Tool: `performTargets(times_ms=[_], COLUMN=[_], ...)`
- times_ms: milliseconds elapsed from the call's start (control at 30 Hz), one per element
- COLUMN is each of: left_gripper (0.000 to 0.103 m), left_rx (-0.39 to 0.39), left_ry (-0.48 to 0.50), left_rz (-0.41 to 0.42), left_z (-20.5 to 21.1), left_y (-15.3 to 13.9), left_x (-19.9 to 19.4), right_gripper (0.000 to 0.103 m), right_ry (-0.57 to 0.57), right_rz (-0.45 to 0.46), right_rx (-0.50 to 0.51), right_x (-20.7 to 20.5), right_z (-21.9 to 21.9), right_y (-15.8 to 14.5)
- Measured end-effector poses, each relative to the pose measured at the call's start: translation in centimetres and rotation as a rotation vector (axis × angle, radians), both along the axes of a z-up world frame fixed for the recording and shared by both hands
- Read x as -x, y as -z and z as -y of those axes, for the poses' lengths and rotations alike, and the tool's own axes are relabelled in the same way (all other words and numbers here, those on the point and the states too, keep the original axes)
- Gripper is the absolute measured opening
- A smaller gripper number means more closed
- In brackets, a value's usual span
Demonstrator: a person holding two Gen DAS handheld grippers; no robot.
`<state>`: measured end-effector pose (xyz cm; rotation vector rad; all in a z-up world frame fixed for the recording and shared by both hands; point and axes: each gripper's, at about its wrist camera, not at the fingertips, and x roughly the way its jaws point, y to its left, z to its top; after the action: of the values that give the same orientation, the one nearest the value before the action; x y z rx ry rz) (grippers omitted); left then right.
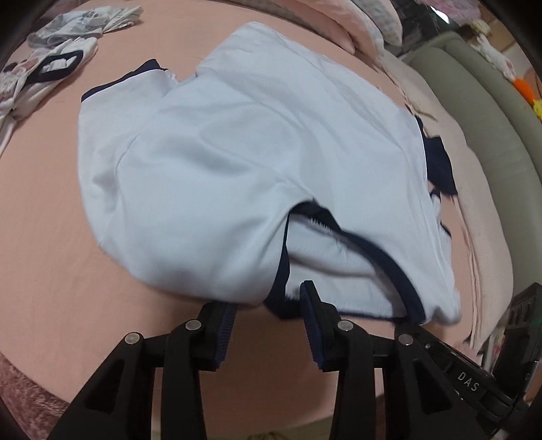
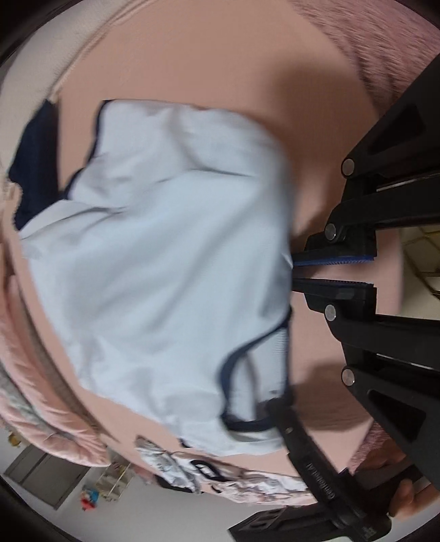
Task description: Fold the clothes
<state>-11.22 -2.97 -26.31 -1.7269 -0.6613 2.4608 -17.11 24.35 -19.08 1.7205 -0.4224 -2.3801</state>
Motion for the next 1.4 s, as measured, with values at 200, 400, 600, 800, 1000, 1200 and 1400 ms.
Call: performTargets(times_ms=[200,400,600,800,1000,1200,1400], left_gripper=[0.005,0.004,0.004,0.004,0.004,0.004,0.004], left_rx=[0.184,0.138,0.140,0.100,0.082,0.097,0.076], left_ry=[0.050,0.104,0.107,0.089,0.081,0.096,0.126], left_rz=[-0.021,-0.098,-0.072,-0.020,-0.047,-0.035,-0.061], left_z=[-1.9,0.2,1.2,-0.5,-0.6,-0.8,-1.7], left_y=[0.0,-3.3,-3.6,-1.3,-2.4,-2.1,-3.3], left_x=[0.0,-2.0,-3.1,-1.8,-1.8,-2.1,-3.2], right_gripper=[0.006,0.005,0.005,0.022,0.043,0.007,0.007], right_ry=[0.065,0.054,0.007,0.032,0.039,0.070,0.037], right_rz=[-0.071,-0.084,-0.009,0.082,-0.010,-0.030,-0.062], right_rx=[0.112,0.202,0.093,0.106,-0.035,-0.092,-0.079], right_x=[0.0,-1.9,-2.2,-2.1,-0.2,0.1,-2.4], right_z=[-1.6,-1.5,-0.6,0.5,1.7,-0.4,-1.1], right_y=[-1.3,-3.2,-2.2,0.8,0.6,0.4,-1.7])
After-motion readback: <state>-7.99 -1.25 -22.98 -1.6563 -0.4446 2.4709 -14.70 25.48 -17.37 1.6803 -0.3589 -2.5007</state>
